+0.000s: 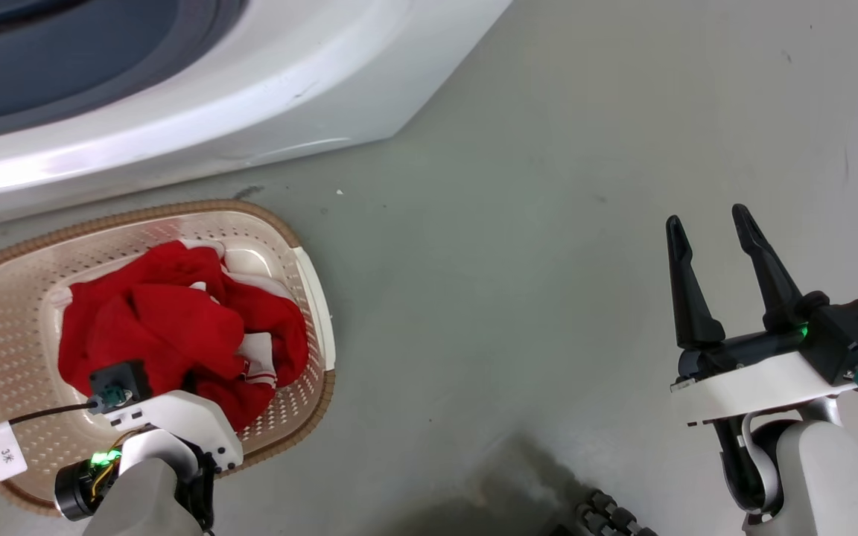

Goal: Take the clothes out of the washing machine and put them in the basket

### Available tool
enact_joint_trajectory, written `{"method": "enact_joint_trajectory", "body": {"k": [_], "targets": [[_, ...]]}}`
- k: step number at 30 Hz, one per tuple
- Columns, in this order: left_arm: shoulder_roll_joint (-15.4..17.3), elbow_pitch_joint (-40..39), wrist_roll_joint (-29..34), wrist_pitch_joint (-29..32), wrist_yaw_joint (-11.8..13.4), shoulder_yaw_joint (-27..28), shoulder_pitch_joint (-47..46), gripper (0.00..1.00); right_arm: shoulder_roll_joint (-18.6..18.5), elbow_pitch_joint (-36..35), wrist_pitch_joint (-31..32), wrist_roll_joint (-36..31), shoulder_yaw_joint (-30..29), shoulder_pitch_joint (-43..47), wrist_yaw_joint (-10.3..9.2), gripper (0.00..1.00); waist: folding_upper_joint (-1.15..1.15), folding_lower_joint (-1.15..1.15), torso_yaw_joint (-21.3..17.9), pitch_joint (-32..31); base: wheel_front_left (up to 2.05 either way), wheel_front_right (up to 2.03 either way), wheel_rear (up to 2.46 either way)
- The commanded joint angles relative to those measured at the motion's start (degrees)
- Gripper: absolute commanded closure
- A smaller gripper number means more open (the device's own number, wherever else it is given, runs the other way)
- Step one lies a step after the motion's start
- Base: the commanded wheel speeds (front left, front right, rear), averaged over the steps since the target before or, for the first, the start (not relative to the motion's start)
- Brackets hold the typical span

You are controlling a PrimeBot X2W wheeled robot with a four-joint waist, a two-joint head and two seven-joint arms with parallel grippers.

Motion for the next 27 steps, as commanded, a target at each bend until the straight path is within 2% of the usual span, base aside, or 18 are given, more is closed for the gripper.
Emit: {"method": "enact_joint_trajectory", "body": {"k": [1,11,13,14,18,22,27], "targets": [[0.52,0.63,0.25,-0.24,0.27,0.11,-1.08,1.0,0.01,0.13,-0.39,0.27,0.07,-0.92,-0.04,0.0,0.0,-0.01,-0.88,1.28,0.0,0.0,0.0],[1.43,6.39,-0.69,-0.14,-0.23,-0.15,-5.7,1.0,0.01,0.5,-1.35,0.33,0.5,-2.09,-0.04,0.0,0.0,-0.01,-1.0,3.94,0.0,0.0,0.0],[1.19,6.9,-1.09,-0.01,-0.34,-0.05,-6.2,0.51,0.01,0.7,-1.39,0.24,0.64,-2.3,-0.04,0.0,0.0,-0.01,-0.98,3.9,0.0,0.0,0.0],[1.25,7.06,-1.02,-0.01,-0.44,-0.15,-6.32,0.01,0.0,0.88,-1.42,0.15,0.68,-2.42,-0.04,0.0,0.0,-0.01,-0.97,3.75,0.0,0.0,0.0],[0.29,7.63,-1.69,-0.06,-0.08,-0.01,-5.75,0.0,0.0,1.48,-1.42,-0.29,0.57,-2.28,-0.04,0.0,0.0,-0.01,-0.66,1.87,0.0,0.0,0.0],[-0.06,7.79,-2.45,-0.22,-0.75,0.41,-4.04,0.0,0.0,2.12,-1.4,-0.42,0.26,-1.72,-0.04,0.0,0.0,-0.01,0.13,-1.74,0.0,0.0,0.0],[-1.03,4.31,-2.53,-0.28,-1.01,1.05,-1.35,0.0,0.0,2.7,-0.97,-1.04,-0.22,-0.67,-0.04,0.0,0.0,-0.01,1.67,-7.48,0.0,0.0,0.0]]}}
